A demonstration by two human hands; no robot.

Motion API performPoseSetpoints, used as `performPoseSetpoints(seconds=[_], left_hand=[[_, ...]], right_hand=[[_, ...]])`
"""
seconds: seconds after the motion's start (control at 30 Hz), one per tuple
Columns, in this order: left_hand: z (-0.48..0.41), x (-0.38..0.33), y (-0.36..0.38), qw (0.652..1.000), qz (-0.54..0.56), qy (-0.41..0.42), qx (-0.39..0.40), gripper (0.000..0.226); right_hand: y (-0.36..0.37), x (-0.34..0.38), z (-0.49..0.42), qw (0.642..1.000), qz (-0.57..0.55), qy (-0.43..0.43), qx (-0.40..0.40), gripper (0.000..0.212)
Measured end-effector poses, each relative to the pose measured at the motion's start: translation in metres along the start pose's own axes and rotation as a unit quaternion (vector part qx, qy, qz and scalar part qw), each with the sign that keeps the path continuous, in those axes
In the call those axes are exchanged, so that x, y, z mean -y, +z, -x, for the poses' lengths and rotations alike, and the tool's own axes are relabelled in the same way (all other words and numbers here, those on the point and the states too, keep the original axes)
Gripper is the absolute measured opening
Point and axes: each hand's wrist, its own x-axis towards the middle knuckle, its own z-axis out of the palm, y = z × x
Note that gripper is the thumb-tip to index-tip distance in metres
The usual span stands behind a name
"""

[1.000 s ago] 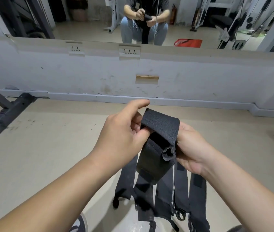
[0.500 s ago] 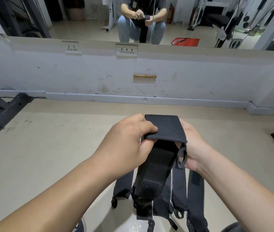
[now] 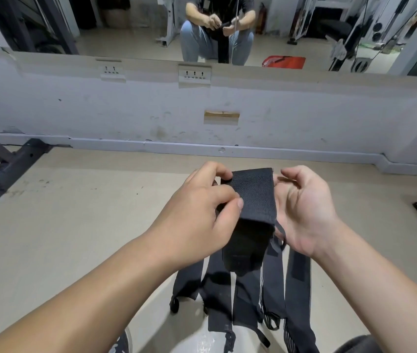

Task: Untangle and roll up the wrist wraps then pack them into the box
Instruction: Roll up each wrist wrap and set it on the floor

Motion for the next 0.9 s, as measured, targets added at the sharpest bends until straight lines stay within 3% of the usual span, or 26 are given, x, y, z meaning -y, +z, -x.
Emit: performPoseSetpoints(seconds=[0.1, 0.2, 0.27, 0.33, 0.43, 0.63, 0.77, 0.9], left_hand=[[-0.001, 0.003, 0.008, 0.999, 0.008, -0.022, -0.027, 0.018], [-0.003, -0.002, 0.003, 0.988, 0.089, -0.117, -0.056, 0.014], [-0.006, -0.005, -0.001, 0.96, 0.147, -0.224, -0.081, 0.033], [-0.008, -0.005, -0.004, 0.92, 0.229, -0.315, -0.033, 0.05], [-0.006, -0.005, 0.004, 0.891, 0.328, -0.301, 0.087, 0.03], [-0.009, 0.006, 0.016, 0.9, 0.291, -0.302, 0.118, 0.026], [-0.013, 0.006, 0.021, 0.902, 0.311, -0.298, 0.034, 0.016], [-0.019, 0.01, 0.015, 0.91, 0.296, -0.286, -0.053, 0.02]], right_hand=[[0.004, -0.011, 0.0, 0.994, 0.097, -0.024, -0.034, 0.042], [0.002, -0.02, -0.006, 0.97, 0.218, -0.081, -0.065, 0.023], [0.002, -0.019, -0.008, 0.969, 0.221, -0.09, -0.064, 0.024], [0.001, -0.016, -0.008, 0.97, 0.214, -0.098, -0.061, 0.024], [0.0, -0.018, -0.01, 0.972, 0.207, -0.099, -0.058, 0.021], [-0.001, -0.023, -0.016, 0.968, 0.215, -0.069, -0.108, 0.021], [-0.001, -0.023, -0.016, 0.978, 0.179, -0.052, -0.094, 0.023], [-0.004, -0.026, -0.018, 0.975, 0.217, 0.007, -0.05, 0.046]])
